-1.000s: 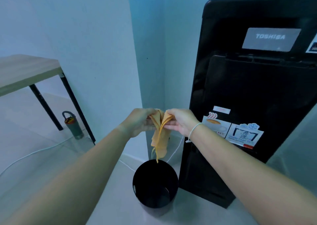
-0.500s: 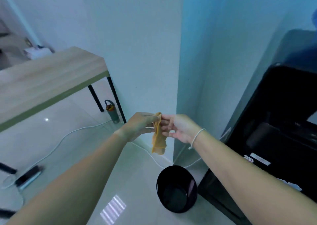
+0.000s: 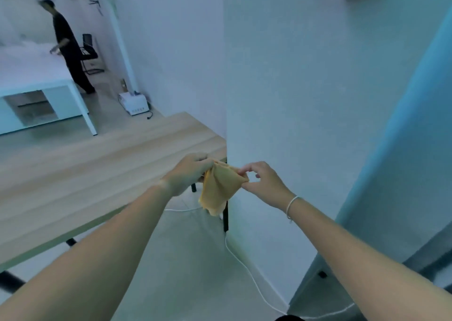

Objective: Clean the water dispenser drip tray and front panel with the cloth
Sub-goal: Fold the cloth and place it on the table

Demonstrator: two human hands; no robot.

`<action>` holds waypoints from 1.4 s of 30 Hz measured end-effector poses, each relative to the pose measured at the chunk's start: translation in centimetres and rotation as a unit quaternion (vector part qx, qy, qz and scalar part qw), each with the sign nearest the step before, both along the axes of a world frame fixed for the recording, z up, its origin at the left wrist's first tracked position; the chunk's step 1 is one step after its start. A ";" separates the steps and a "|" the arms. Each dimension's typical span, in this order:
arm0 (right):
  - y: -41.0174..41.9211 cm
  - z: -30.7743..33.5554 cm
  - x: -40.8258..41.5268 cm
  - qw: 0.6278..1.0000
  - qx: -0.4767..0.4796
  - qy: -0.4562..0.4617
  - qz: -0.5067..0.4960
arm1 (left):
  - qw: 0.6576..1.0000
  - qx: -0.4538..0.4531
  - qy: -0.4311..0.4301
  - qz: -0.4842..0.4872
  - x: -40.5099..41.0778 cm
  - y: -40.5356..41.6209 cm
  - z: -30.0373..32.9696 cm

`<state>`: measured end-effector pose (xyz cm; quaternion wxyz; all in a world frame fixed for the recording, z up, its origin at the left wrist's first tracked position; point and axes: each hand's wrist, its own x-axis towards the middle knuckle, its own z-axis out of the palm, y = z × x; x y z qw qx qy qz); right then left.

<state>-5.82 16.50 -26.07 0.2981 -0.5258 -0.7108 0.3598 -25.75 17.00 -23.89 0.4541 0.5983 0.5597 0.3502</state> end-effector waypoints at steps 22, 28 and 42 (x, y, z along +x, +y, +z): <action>21.0 1.9 -19.0 0.982 -0.114 0.022 0.147 | 0.994 -0.023 0.041 0.094 -20.9 14.6 -0.7; 32.6 -3.1 -23.8 0.984 -0.094 -0.077 0.134 | 0.990 -0.070 0.072 0.099 -24.6 25.3 -5.9; 48.3 -10.1 -28.5 0.979 0.124 -0.163 -0.012 | 0.971 0.124 0.187 0.079 -27.8 41.3 -12.4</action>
